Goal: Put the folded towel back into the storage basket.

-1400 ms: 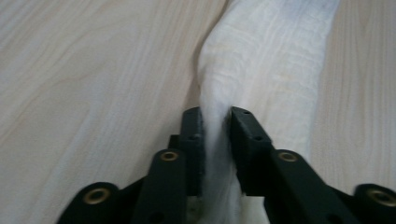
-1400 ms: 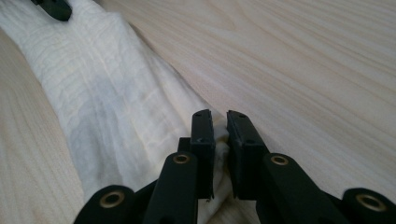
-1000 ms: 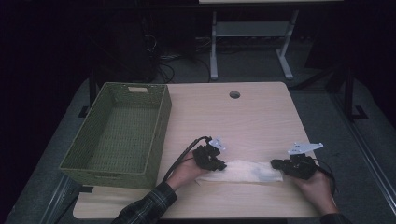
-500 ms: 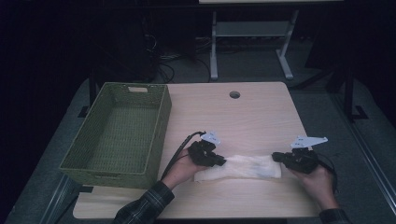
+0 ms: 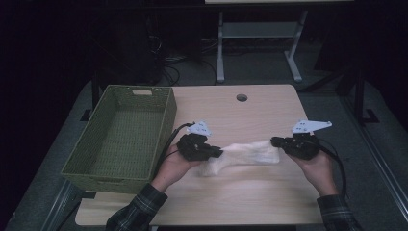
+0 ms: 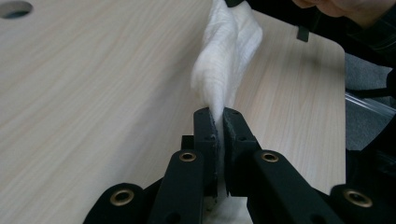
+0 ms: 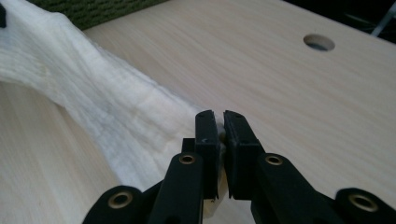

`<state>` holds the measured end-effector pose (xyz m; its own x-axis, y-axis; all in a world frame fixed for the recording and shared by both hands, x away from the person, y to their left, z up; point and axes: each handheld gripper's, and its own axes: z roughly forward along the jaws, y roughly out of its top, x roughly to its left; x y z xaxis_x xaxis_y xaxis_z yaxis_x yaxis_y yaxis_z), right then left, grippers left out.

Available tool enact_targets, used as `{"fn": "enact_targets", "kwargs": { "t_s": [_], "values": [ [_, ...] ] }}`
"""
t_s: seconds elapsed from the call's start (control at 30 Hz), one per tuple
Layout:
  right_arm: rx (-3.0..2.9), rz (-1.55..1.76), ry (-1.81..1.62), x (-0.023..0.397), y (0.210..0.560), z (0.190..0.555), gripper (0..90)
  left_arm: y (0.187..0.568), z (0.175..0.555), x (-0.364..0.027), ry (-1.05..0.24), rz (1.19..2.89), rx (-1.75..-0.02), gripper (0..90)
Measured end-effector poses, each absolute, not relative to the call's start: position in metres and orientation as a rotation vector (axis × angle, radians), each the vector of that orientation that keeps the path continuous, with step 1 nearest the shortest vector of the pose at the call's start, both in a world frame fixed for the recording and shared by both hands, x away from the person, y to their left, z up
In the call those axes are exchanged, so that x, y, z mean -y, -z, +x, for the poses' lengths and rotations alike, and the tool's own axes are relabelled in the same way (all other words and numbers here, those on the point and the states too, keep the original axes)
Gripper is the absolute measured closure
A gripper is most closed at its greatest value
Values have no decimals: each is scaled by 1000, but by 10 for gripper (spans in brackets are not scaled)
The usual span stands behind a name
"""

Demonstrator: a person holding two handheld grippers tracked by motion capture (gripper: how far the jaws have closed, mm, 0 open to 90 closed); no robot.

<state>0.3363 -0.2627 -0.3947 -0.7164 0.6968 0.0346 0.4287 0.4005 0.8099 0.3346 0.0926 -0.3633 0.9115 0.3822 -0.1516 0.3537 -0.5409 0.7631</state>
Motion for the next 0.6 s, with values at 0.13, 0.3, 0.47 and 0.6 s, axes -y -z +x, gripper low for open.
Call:
{"fn": "enact_targets", "kwargs": {
  "t_s": [0.13,0.3,0.47,0.6],
  "values": [
    [-2350,951,-1226,251,383,346,847,352,335,-102,-51,2165,-542,852],
    [-2346,917,-1240,238,368,360,847,341,337,-113,-67,2154,-544,852],
    [-2347,882,-1253,223,352,372,846,324,338,-131,-100,2123,-561,853],
    [-2351,843,-1270,208,341,381,847,314,338,-147,-136,2109,-582,853]
  ]
}}
